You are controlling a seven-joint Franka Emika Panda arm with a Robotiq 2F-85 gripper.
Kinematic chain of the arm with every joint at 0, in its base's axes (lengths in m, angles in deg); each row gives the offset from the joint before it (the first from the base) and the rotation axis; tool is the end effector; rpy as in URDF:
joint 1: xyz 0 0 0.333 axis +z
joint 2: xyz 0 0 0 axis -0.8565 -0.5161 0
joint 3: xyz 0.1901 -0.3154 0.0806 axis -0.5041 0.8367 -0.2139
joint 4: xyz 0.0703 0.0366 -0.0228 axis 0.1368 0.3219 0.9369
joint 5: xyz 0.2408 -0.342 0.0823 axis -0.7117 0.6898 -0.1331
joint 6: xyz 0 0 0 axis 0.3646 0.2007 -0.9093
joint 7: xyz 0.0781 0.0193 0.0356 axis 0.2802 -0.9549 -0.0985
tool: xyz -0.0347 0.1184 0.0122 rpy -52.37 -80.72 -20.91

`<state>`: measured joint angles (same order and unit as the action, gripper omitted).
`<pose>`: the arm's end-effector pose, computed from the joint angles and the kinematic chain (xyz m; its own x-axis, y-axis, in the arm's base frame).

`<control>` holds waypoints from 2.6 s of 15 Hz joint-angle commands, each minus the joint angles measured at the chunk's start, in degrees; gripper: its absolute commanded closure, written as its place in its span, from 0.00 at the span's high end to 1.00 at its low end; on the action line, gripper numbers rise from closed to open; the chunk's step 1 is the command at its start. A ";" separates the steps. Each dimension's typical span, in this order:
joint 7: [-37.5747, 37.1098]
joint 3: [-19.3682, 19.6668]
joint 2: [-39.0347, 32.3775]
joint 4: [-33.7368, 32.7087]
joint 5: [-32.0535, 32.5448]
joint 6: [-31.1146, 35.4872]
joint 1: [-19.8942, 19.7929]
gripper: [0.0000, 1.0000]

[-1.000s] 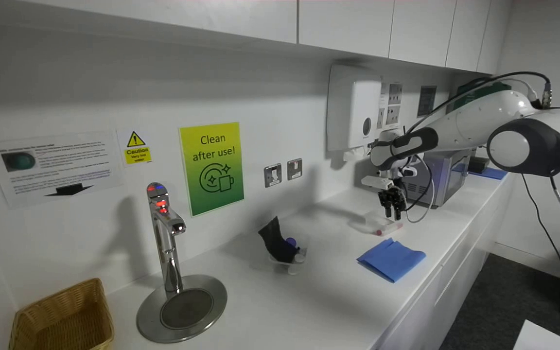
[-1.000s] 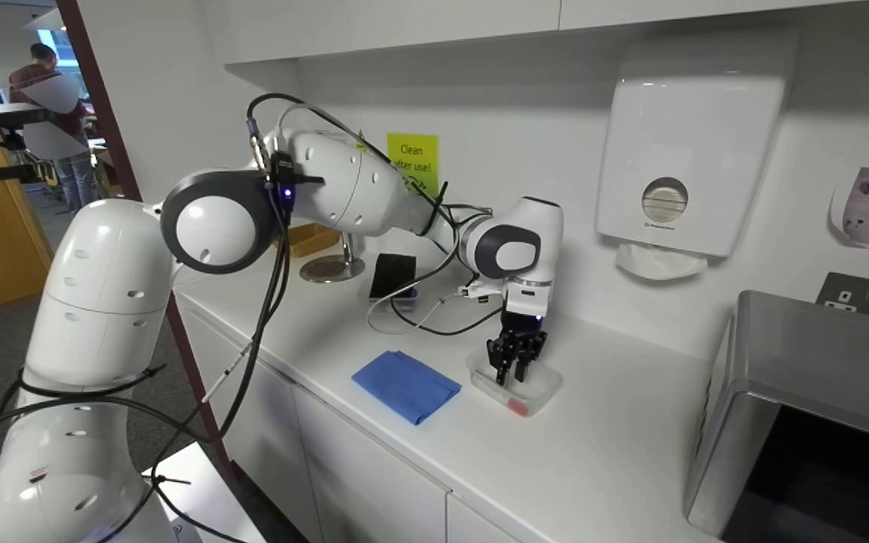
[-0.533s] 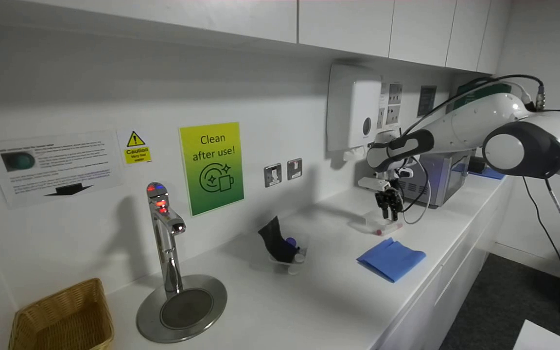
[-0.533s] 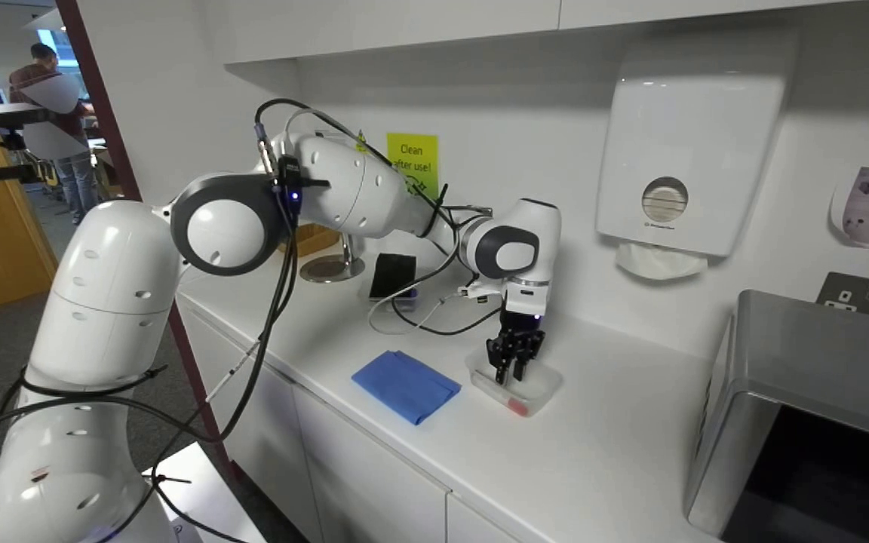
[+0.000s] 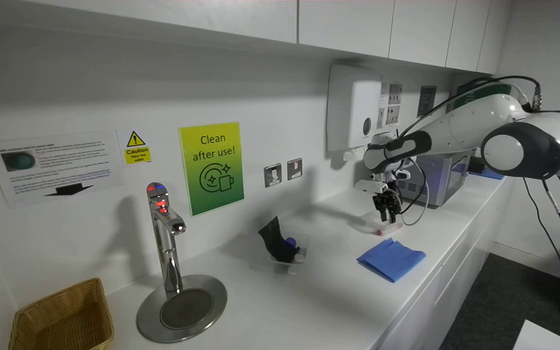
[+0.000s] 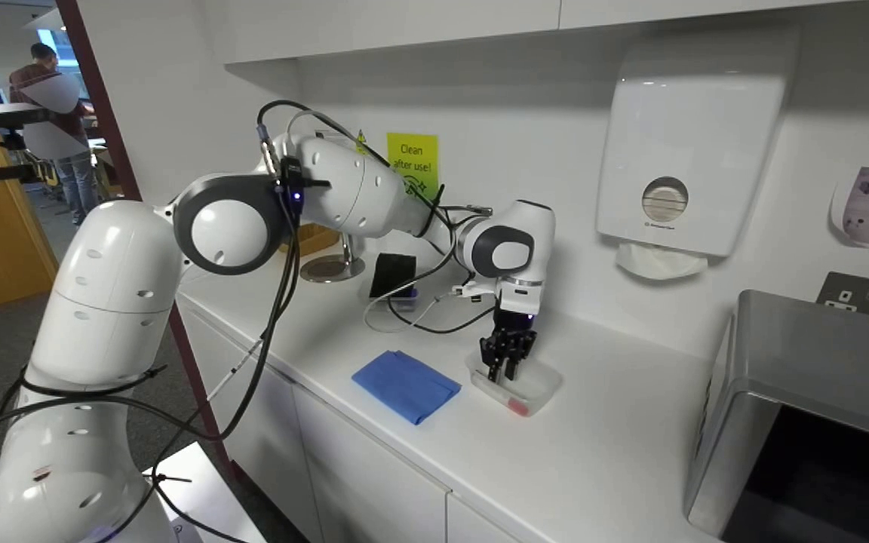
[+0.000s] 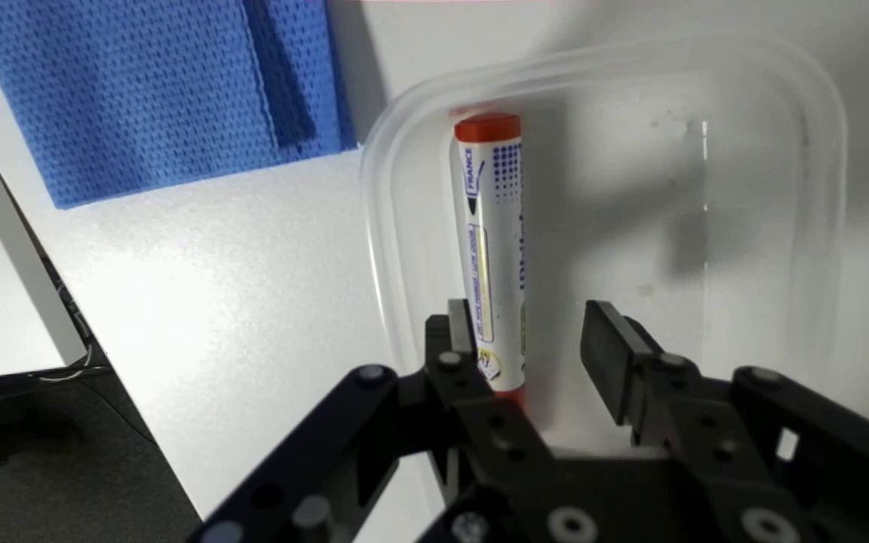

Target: Remove the marker from the bowl

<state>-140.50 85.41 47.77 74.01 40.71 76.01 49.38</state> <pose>0.6858 -0.2425 0.3545 -0.2197 -0.9743 0.0491 -0.9563 0.2250 0.1867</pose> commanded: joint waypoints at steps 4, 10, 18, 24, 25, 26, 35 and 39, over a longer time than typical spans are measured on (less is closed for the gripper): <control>0.94 0.18 -1.18 -1.42 -0.62 -2.93 -0.01 0.46; 0.99 0.21 -2.07 -1.65 -0.71 -3.30 -0.05 0.43; 0.86 0.31 -2.62 -1.95 -0.62 -3.57 -0.08 0.25; 0.81 0.34 -2.81 -2.51 -0.95 -4.50 -0.37 0.05; 0.76 0.36 -2.82 -2.67 -1.05 -4.80 -0.45 0.05; 0.73 0.43 -2.48 -2.75 -1.12 -5.12 -0.54 0.05; -0.63 2.60 2.66 -4.58 0.23 -3.42 -0.33 0.05; -0.82 2.21 4.76 -6.32 0.59 -3.36 0.40 0.05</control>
<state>-140.78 87.90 50.14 68.56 40.69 73.62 49.26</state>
